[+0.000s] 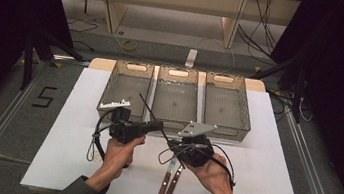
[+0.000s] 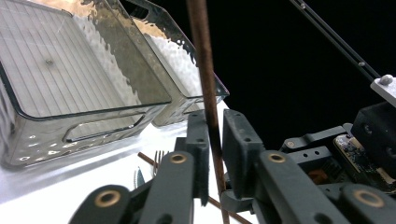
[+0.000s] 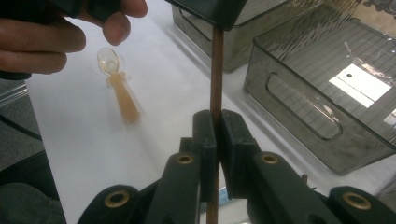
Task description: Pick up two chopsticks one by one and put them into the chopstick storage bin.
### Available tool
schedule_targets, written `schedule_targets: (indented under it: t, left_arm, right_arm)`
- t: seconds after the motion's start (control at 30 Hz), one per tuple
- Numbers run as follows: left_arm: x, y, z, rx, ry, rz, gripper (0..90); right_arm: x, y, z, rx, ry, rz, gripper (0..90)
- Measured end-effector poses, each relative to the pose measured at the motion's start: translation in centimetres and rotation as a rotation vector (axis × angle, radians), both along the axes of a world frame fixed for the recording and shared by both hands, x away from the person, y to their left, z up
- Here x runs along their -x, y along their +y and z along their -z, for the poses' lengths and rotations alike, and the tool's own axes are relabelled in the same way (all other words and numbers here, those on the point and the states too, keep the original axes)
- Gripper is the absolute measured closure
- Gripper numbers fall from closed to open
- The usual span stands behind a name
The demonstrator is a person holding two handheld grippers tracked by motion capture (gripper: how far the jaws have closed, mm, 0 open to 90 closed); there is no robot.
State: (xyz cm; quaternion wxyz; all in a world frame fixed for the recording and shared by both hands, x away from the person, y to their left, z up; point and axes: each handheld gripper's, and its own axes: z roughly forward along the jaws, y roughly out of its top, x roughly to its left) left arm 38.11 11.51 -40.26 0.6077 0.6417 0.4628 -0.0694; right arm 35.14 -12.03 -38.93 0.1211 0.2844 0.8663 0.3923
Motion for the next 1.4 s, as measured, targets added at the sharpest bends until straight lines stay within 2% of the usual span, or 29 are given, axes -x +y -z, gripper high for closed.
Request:
schedule_targets:
  t: [0.13,0.33,0.4,0.5,0.6,0.63,0.67,0.73,0.8,0.9,0.97,1.03,1.1,1.27,1.4]
  left_arm:
    - [0.0,0.0,0.0,0.029,0.005,0.015,83.5]
    - [0.1,0.2,-0.4,0.031,-0.019,0.026,85.2]
    - [0.2,0.4,-0.7,0.033,-0.033,0.026,85.3]
    - [0.2,0.7,-1.5,0.018,-0.055,0.022,85.4]
    - [-0.1,1.5,-2.3,-0.017,-0.076,0.016,85.3]
    - [-0.4,1.8,-2.6,-0.028,-0.069,0.031,85.3]
    - [-0.7,2.1,-2.8,-0.04,-0.057,0.052,85.3]
    - [-1.0,3.0,-3.3,-0.063,-0.067,0.041,85.3]
    - [-1.4,3.9,-3.8,-0.09,-0.058,0.046,85.3]
    - [-2.1,5.0,-4.4,-0.119,-0.043,0.033,85.2]
    - [-2.6,5.8,-4.8,-0.169,-0.04,0.022,85.2]
    - [-3.1,6.3,-5.3,-0.198,-0.037,0.014,85.2]
    - [-3.5,6.9,-5.9,-0.209,-0.03,0.009,85.2]
    - [-5.2,7.9,-7.2,-0.232,-0.022,-0.015,85.3]
    - [-6.5,8.6,-8.2,-0.25,-0.013,-0.037,85.2]
  right_arm:
    - [0.0,0.1,0.0,-0.001,-0.003,0.0,85.4]
    - [0.0,0.0,0.0,-0.028,-0.008,-0.003,83.9]
    - [-0.1,-0.1,0.0,-0.032,0.012,-0.008,66.7]
    - [0.0,-0.8,-0.2,-0.057,0.012,-0.024,60.2]
    - [0.2,-1.7,-0.4,-0.053,0.004,-0.02,51.9]
    - [0.1,-2.2,-0.4,-0.055,0.02,-0.018,49.3]
    - [0.1,-2.6,-0.4,-0.051,0.039,-0.011,45.7]
    - [0.1,-3.3,-0.5,-0.024,0.056,0.016,39.6]
    - [0.2,-4.1,-0.4,0.011,0.103,0.04,33.3]
    - [0.4,-5.4,-0.3,0.048,0.14,0.079,31.2]
    - [0.4,-6.3,0.0,0.069,0.168,0.105,30.5]
    - [0.4,-6.9,0.3,0.096,0.188,0.131,28.5]
    - [0.5,-7.4,0.6,0.127,0.214,0.134,25.2]
    - [0.8,-8.2,1.4,0.148,0.235,0.142,24.0]
    - [0.8,-8.3,2.0,0.16,0.235,0.142,23.9]
